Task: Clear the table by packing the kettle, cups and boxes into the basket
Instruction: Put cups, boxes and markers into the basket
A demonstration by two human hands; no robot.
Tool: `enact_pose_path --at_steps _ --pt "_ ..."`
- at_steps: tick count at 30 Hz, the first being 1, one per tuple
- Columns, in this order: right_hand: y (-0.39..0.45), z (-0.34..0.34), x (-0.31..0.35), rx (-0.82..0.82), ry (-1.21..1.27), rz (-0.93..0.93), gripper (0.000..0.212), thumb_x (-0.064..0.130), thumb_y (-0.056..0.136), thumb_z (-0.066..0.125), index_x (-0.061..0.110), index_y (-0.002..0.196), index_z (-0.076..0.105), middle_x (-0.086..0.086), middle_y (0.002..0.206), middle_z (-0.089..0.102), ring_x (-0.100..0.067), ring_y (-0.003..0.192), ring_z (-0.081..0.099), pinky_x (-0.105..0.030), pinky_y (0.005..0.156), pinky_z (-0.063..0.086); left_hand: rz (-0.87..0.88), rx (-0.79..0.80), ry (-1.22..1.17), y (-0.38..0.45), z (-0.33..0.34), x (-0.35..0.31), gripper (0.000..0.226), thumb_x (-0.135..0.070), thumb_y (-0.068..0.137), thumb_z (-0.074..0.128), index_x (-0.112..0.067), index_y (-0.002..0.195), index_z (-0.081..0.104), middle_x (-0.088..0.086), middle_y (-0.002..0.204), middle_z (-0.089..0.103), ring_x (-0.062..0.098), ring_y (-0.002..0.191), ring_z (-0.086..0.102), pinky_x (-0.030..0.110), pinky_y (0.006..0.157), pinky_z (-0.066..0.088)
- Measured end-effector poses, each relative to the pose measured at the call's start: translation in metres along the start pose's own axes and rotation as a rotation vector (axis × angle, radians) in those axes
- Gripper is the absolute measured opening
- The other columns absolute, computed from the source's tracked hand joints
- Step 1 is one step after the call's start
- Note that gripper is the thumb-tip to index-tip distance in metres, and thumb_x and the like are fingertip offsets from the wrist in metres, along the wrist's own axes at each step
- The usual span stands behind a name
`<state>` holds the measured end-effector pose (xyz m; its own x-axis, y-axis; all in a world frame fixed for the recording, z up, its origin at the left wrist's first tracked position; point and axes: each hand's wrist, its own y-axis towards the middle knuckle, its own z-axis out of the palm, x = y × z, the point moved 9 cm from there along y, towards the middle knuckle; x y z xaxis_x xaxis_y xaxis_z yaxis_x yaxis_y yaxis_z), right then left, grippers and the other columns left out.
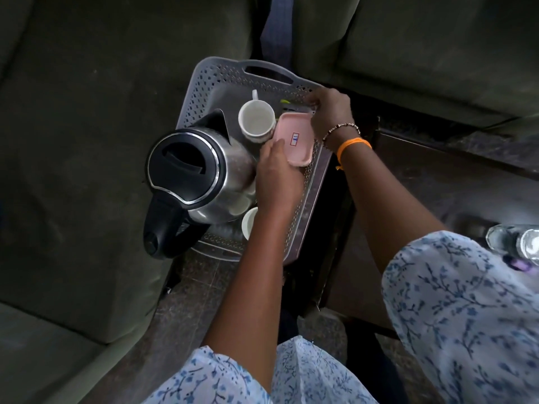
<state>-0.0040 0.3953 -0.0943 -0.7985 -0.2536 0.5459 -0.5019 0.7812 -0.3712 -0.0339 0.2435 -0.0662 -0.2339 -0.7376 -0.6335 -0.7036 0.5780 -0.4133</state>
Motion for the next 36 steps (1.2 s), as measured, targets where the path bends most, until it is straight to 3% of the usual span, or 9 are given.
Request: enact_pose_path --at_steps 7,9,11,15,23,26,29,33,36 --pt "-0.061 -0.040 -0.033 -0.176 0.271 0.015 0.030 -0.002 0.082 0.048 0.005 0.099 0.071 -0.015 0.103 0.072 -0.025 0.101 0.065 -0.018 0.086 0.042 0.132 -0.114 -0.141 -0.028 -0.006 -0.029 0.031 0.003 0.087 0.048 -0.006 0.114 0.061 0.010 0.123 0.056 0.023 0.111 0.055 0.026 0.098 0.041" --pt "-0.084 -0.042 -0.054 -0.170 0.425 0.054 0.025 -0.002 0.083 0.050 0.003 0.095 0.071 -0.017 0.096 0.072 -0.027 0.094 0.068 -0.027 0.091 0.050 0.144 -0.106 -0.193 -0.042 0.003 -0.037 0.026 0.001 0.087 0.049 -0.006 0.108 0.064 0.010 0.114 0.061 0.018 0.098 0.058 0.015 0.087 0.040" --pt "-0.109 -0.044 -0.078 -0.179 0.544 0.099 0.021 -0.001 0.085 0.051 0.004 0.094 0.069 -0.016 0.092 0.071 -0.026 0.084 0.069 -0.037 0.083 0.057 0.149 -0.060 -0.204 -0.059 0.020 -0.044 0.022 -0.002 0.088 0.051 -0.008 0.103 0.066 0.007 0.107 0.065 0.014 0.091 0.058 0.010 0.080 0.038" --pt "-0.163 -0.054 -0.133 -0.222 0.618 0.185 0.017 0.001 0.087 0.053 0.007 0.092 0.068 -0.007 0.081 0.068 -0.009 0.061 0.063 -0.015 0.059 0.055 0.151 0.057 -0.164 -0.095 0.069 -0.052 0.019 -0.007 0.090 0.051 -0.012 0.097 0.067 0.005 0.102 0.067 0.015 0.095 0.060 0.019 0.084 0.045" --pt "-0.266 -0.082 -0.279 -0.299 0.665 0.429 0.016 -0.001 0.086 0.054 0.006 0.090 0.068 -0.010 0.082 0.068 -0.017 0.067 0.063 -0.028 0.064 0.054 0.182 0.342 -0.054 -0.183 0.199 -0.080 0.020 -0.009 0.090 0.050 -0.018 0.091 0.068 0.002 0.100 0.067 0.011 0.093 0.062 0.020 0.082 0.046" --pt "-0.300 -0.096 -0.338 -0.351 0.697 0.526 0.017 -0.002 0.086 0.053 0.006 0.091 0.067 -0.007 0.079 0.065 0.002 0.055 0.062 -0.012 0.055 0.051 0.255 0.447 0.032 -0.215 0.249 -0.097 0.020 -0.005 0.089 0.051 -0.015 0.091 0.069 0.001 0.100 0.066 0.008 0.089 0.058 0.004 0.074 0.039" --pt "-0.327 -0.107 -0.392 -0.385 0.749 0.613 0.017 -0.003 0.087 0.052 0.005 0.092 0.066 -0.007 0.077 0.063 0.010 0.045 0.057 -0.005 0.047 0.048 0.281 0.540 0.108 -0.243 0.294 -0.107 0.020 -0.006 0.089 0.052 -0.017 0.091 0.068 -0.002 0.095 0.064 0.007 0.084 0.055 0.008 0.067 0.035" --pt "-0.361 -0.129 -0.469 -0.430 0.745 0.720 0.017 -0.003 0.087 0.051 0.002 0.093 0.066 -0.011 0.080 0.064 0.008 0.043 0.057 -0.009 0.047 0.050 0.301 0.652 0.187 -0.283 0.357 -0.124 0.019 -0.008 0.090 0.051 -0.018 0.093 0.067 -0.005 0.093 0.060 0.004 0.079 0.053 0.008 0.061 0.036" --pt "-0.375 -0.142 -0.515 -0.444 0.708 0.772 0.018 -0.002 0.086 0.052 0.003 0.094 0.067 -0.019 0.089 0.068 -0.008 0.059 0.064 -0.025 0.063 0.057 0.342 0.662 0.258 -0.298 0.394 -0.135 0.021 -0.008 0.092 0.048 -0.015 0.103 0.064 0.000 0.108 0.056 0.011 0.094 0.055 0.008 0.076 0.035"
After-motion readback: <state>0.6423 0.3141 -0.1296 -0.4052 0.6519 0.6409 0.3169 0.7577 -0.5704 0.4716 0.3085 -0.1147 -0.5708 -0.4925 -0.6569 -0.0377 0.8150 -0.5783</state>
